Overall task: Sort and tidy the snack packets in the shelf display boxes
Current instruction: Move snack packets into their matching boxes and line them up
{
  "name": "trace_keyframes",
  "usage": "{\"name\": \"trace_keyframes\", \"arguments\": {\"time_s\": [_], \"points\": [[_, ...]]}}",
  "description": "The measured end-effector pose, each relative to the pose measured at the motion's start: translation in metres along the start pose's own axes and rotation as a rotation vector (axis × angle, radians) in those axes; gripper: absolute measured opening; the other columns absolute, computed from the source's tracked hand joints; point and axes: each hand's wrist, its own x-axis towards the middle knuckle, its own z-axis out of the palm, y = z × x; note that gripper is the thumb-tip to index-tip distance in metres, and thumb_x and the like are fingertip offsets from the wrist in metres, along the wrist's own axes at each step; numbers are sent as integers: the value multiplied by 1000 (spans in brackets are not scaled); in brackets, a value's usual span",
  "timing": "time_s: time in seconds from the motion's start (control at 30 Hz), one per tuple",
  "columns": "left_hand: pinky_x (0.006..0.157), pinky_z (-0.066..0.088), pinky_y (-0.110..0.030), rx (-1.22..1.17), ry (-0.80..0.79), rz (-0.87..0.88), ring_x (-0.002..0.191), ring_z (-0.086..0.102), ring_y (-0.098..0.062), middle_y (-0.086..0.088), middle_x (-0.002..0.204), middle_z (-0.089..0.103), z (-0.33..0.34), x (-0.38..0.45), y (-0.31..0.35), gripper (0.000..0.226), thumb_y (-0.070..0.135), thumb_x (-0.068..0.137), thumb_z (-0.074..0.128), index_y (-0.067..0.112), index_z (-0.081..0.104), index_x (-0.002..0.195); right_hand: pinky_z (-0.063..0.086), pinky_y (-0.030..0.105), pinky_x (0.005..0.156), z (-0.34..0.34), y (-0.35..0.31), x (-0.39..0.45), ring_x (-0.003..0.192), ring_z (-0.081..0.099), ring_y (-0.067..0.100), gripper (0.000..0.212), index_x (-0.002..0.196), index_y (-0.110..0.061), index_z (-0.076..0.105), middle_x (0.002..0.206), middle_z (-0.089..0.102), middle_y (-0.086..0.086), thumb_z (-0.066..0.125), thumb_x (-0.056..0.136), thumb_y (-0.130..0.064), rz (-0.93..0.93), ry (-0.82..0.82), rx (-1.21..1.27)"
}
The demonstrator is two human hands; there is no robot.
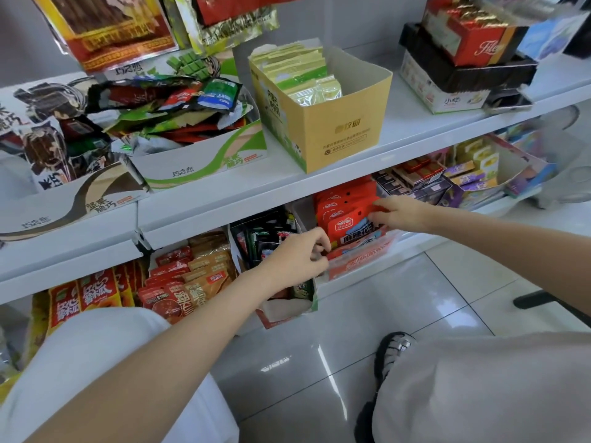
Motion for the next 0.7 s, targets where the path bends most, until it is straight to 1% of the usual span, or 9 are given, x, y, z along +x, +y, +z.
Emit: {"name": "trace_keyframes", "arguments": {"time_s": [0.07, 0.13, 0.2, 0.27, 0.37, 0.43, 0.53, 0.63, 0.7], "points": [[81, 51, -22, -129, 99, -65, 98, 61, -12, -3, 115, 61, 1, 7, 3, 18, 15, 88, 57, 14, 48, 104, 44, 34, 95, -7, 7, -6, 99, 58, 19, 29, 121, -13, 57, 112, 63, 3, 49, 94, -21, -47, -10, 11], [72, 49, -16, -222, 163, -93, 89, 62, -11, -3, 108, 64, 2, 14, 4, 23, 17, 88, 59, 14, 49, 109, 45, 34, 96, -10, 12, -12, 98, 59, 16, 25, 116, -15, 60, 108, 64, 1, 51, 93, -15, -71, 19, 92], [78, 53, -23, -173, 217, -74, 84, 62, -9, -3, 100, 69, 4, 21, 0, 20, 16, 88, 60, 14, 60, 108, 44, 30, 93, -9, 17, -13, 96, 57, 16, 27, 118, -16, 60, 109, 64, 2, 50, 93, -14, -79, 57, 45], [84, 51, -25, -59, 242, -64, 82, 59, -6, -2, 97, 70, 8, 26, -5, 16, 17, 86, 63, 12, 69, 100, 42, 28, 88, -6, 18, -10, 96, 55, 18, 29, 122, -14, 57, 108, 63, 2, 47, 95, -16, -89, 59, -71], [83, 42, -24, 92, 305, -67, 89, 51, -9, 0, 100, 68, 18, 31, -11, 15, 21, 85, 64, 11, 71, 93, 41, 29, 86, -1, 16, -5, 100, 57, 25, 29, 116, -6, 58, 111, 64, 9, 40, 98, -19, -115, 30, -140], [83, 33, -23, 198, 329, -76, 97, 43, -13, 1, 102, 63, 21, 34, -17, 16, 22, 85, 63, 9, 71, 89, 38, 24, 77, 2, 12, 2, 92, 55, 25, 30, 109, -1, 59, 107, 64, 13, 37, 99, -17, -133, 29, -181], [80, 31, -23, 251, 312, -95, 95, 40, -14, -2, 99, 60, 22, 40, -21, 16, 20, 85, 63, 6, 70, 82, 38, 25, 75, 5, 7, 10, 88, 55, 26, 30, 103, 3, 57, 103, 62, 18, 36, 99, -17, -129, 28, -210], [79, 34, -25, 256, 289, -137, 97, 46, -19, -7, 102, 60, 20, 44, -22, 14, 22, 82, 66, 8, 67, 84, 42, 29, 79, 6, 7, 12, 95, 58, 32, 30, 103, 3, 58, 103, 62, 17, 36, 99, -16, -131, 21, -240], [82, 34, -27, 213, 265, -118, 104, 45, -22, -7, 105, 61, 18, 44, -20, 19, 24, 82, 67, 10, 68, 96, 40, 28, 77, 6, 8, 11, 91, 57, 32, 29, 104, 4, 56, 99, 61, 16, 35, 99, -15, -138, 11, -262]]}}
